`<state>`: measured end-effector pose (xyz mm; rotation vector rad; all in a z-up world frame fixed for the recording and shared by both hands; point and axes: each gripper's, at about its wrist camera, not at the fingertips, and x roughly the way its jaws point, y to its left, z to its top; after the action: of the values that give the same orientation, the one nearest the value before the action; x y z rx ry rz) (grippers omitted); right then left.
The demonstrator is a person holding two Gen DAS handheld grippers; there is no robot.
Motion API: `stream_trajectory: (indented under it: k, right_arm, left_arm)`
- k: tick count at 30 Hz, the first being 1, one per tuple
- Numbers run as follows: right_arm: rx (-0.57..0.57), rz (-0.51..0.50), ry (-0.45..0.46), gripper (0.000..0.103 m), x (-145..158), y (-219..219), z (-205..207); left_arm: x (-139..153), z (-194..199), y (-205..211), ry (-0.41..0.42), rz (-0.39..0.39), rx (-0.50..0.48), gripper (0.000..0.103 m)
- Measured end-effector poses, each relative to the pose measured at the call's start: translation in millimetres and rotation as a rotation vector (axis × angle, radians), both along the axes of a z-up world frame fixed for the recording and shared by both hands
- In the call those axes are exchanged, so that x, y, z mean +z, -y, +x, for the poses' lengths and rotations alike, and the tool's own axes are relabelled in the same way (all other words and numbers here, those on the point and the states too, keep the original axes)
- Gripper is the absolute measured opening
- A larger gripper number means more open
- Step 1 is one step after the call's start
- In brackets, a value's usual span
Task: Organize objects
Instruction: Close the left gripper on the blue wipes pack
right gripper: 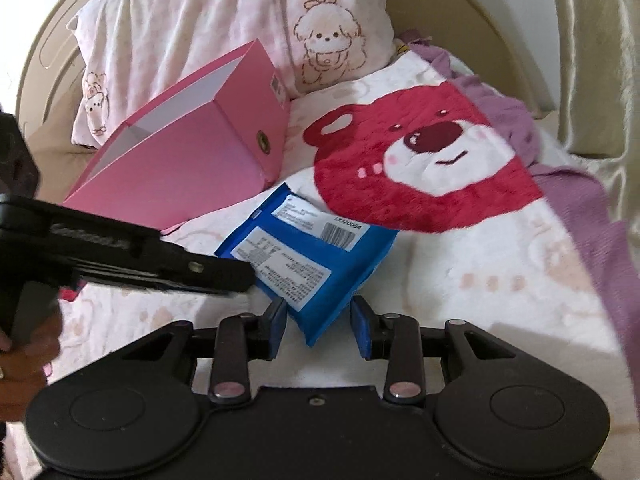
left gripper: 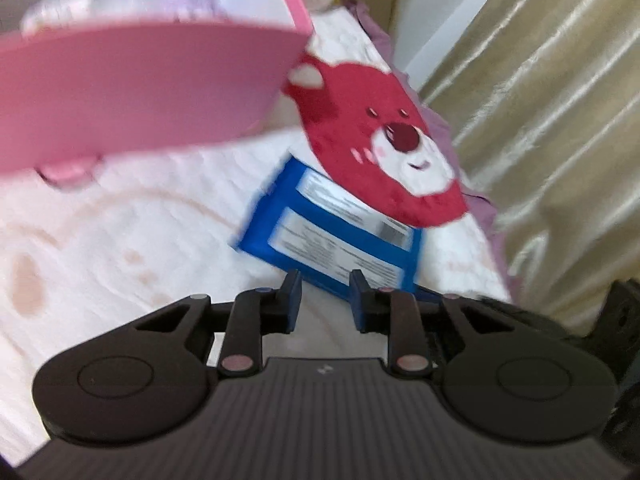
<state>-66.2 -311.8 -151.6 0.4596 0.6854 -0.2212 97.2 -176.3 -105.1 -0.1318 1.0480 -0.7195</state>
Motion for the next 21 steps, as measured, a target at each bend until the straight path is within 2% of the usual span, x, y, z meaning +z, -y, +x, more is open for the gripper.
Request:
stream_trajectory:
  k: [2,4,7,9,15,16,19,21]
  right_arm:
    - [0.001,0.018,0.01,0.042,-1,2,1]
    - [-0.009,0.043,0.013,0.043,-2,4,2]
    - [-0.016,0.068,0.017,0.047,-2,6,4]
    - [-0.019,0.086,0.02,0.049,-2,6,6]
    - [-0.007,0.055,-0.007,0.051,0,3,12]
    - [0.003,0.037,-0.018,0.054,2,1,13]
    - [0.044,-0.03,-0.039,0.054,11,-9,13]
    - [0.084,-0.023,-0.03,0.058,15,-13,10]
  left_arm:
    - [1,4,-2,0.06,0.055,0.006,0.041]
    - [-1,8,-1,0.101,0.118,0.019,0.042]
    - [-6,17,-3,0.095,0.092,0.03,0.049]
    - [-11,23,-1,0.078,0.067,0.041,0.049]
    - [-12,9,5,0.133,0.06,0.047,0.039]
    - [-11,6,1,0.114,0.051,0.043,0.037]
    - [-11,-4,-15,0.007,0.016,0.045,0.037]
    - [-11,-14,-27,-0.038,0.001,0.055,0.036]
